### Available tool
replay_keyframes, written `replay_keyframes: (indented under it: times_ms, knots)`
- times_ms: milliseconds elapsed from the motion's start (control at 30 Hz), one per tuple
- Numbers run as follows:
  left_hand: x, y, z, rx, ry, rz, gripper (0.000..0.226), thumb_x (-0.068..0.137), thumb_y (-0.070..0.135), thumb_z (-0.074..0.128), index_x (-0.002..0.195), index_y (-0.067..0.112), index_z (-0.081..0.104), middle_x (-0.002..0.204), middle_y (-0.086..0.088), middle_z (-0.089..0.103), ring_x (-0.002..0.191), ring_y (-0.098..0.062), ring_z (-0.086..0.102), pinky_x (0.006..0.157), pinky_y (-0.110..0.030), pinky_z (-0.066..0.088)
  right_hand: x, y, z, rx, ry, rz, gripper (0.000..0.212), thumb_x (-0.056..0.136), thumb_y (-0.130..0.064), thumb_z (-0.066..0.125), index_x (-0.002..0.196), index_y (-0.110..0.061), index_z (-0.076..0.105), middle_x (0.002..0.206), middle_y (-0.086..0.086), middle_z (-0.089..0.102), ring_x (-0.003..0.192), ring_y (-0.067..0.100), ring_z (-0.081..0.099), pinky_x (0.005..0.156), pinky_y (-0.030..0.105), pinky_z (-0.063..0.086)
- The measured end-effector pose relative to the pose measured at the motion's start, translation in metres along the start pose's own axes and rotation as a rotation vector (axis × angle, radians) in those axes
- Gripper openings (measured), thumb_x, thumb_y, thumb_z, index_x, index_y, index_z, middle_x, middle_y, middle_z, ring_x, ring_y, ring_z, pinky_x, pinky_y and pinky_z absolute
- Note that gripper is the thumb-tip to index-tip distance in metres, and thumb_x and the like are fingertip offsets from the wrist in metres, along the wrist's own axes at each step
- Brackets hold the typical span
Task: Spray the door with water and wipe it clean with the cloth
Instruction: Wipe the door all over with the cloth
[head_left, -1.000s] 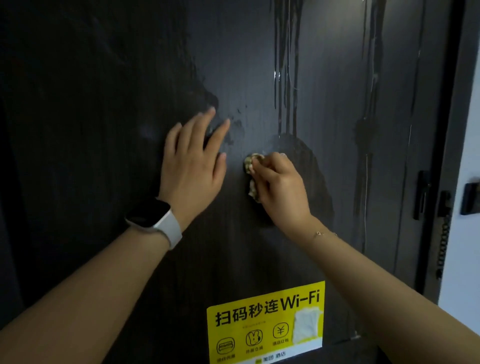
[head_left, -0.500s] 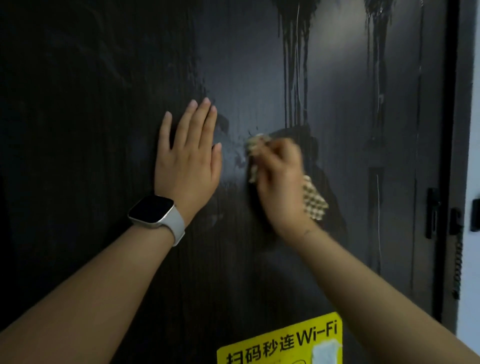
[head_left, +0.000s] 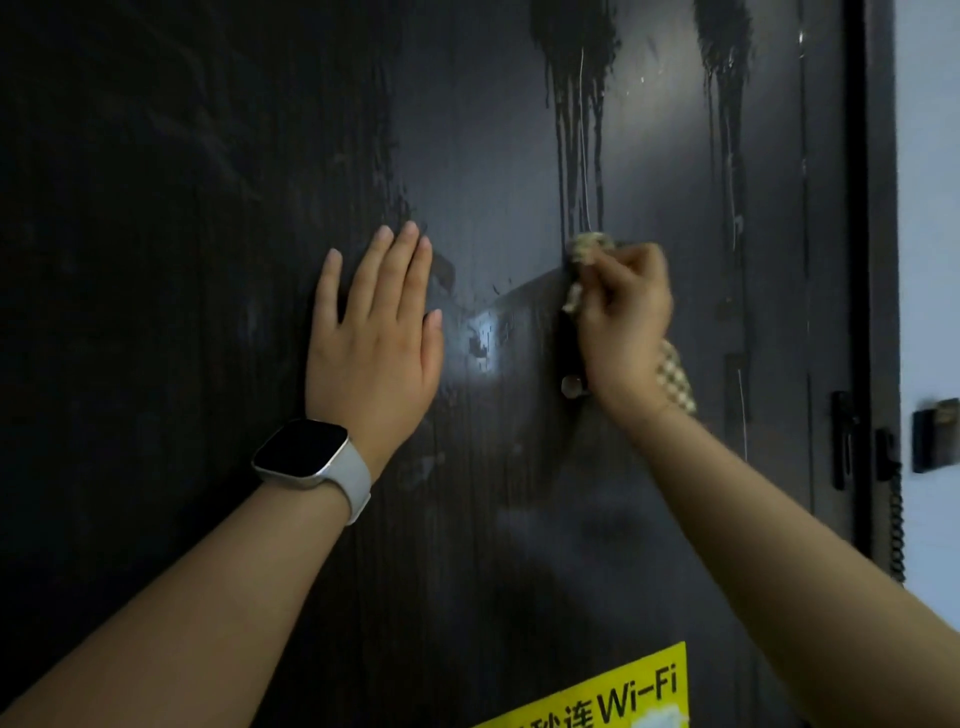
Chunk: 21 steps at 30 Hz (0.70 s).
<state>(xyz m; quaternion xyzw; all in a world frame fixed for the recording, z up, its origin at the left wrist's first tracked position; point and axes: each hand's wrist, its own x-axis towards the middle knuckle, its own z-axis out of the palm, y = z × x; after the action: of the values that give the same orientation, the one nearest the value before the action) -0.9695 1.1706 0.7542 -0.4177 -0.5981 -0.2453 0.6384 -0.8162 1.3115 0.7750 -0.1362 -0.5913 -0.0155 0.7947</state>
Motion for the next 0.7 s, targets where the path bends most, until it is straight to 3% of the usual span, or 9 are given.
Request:
replay_keyframes:
  times_ms: [100,167,233,333,367,433,600,700]
  knots:
    - [0.000,-0.001,0.000,0.000,0.004,0.000,0.055,0.105,0.032,0.030,0.155,0.008,0.024,0.163,-0.007,0.021,0.150,-0.023,0.018,0.121,-0.052,0.014,-0.019,-0.027,0.012,0.024,-0.208,-0.268,0.024,0.091,-0.005,0.061,0.112,-0.005,0.071,0.094,0.005,0.053,0.089,0.021,0.053,0.081,0.024,0.044]
    - [0.000,-0.002,0.000,0.000,0.007,0.003,0.055,0.105,0.032,0.031,0.155,0.008,0.024,0.163,-0.007,0.021,0.151,-0.023,0.018,0.121,-0.052,0.014,-0.007,-0.017,0.004,-0.022,-0.246,-0.332,0.023,0.091,-0.006,0.062,0.111,-0.007,0.072,0.094,0.005,0.054,0.089,0.016,0.051,0.080,0.019,0.042]
    - [0.000,-0.003,0.001,0.006,0.009,0.006,0.056,0.105,0.033,0.030,0.155,0.008,0.024,0.163,-0.007,0.020,0.151,-0.023,0.017,0.121,-0.052,0.014,0.015,0.006,-0.010,-0.086,-0.138,-0.210,0.019,0.091,-0.008,0.060,0.102,-0.006,0.075,0.090,0.002,0.049,0.085,0.011,0.048,0.076,0.016,0.040]
    - [0.000,-0.001,0.002,0.011,0.010,0.002,0.056,0.105,0.033,0.029,0.155,0.008,0.024,0.163,-0.007,0.021,0.150,-0.023,0.018,0.121,-0.052,0.014,0.047,0.035,-0.023,-0.162,0.001,0.077,0.023,0.094,-0.017,0.058,0.101,-0.002,0.074,0.089,0.003,0.043,0.080,0.017,0.048,0.078,0.030,0.044]
    - [-0.001,-0.001,0.002,0.012,0.011,0.003,0.056,0.105,0.033,0.029,0.155,0.008,0.024,0.163,-0.007,0.021,0.150,-0.023,0.018,0.121,-0.052,0.014,0.049,0.035,-0.020,-0.165,0.014,0.099,0.024,0.095,-0.017,0.057,0.103,-0.002,0.074,0.089,0.003,0.043,0.080,0.017,0.048,0.078,0.026,0.043]
    - [-0.001,-0.001,0.002,0.017,0.010,0.005,0.056,0.105,0.033,0.028,0.155,0.008,0.023,0.163,-0.008,0.021,0.150,-0.023,0.018,0.121,-0.052,0.013,0.040,0.014,-0.006,-0.106,-0.007,0.012,0.022,0.093,-0.012,0.058,0.104,-0.002,0.074,0.091,0.002,0.046,0.083,0.019,0.052,0.078,0.016,0.039]
    - [-0.001,-0.001,0.000,0.019,0.007,0.003,0.055,0.106,0.032,0.029,0.155,0.008,0.023,0.163,-0.007,0.020,0.151,-0.023,0.017,0.122,-0.052,0.012,0.012,-0.023,0.017,-0.038,-0.211,-0.372,0.024,0.089,-0.005,0.060,0.111,-0.006,0.072,0.093,0.011,0.056,0.089,0.023,0.054,0.080,0.027,0.045]
    - [0.000,-0.002,0.001,0.014,0.012,0.002,0.056,0.105,0.033,0.028,0.155,0.008,0.024,0.163,-0.008,0.022,0.150,-0.023,0.018,0.122,-0.052,0.013,0.040,0.010,-0.001,-0.114,-0.088,-0.204,0.024,0.090,-0.010,0.058,0.108,-0.009,0.074,0.091,0.004,0.052,0.086,0.022,0.053,0.078,0.031,0.045]
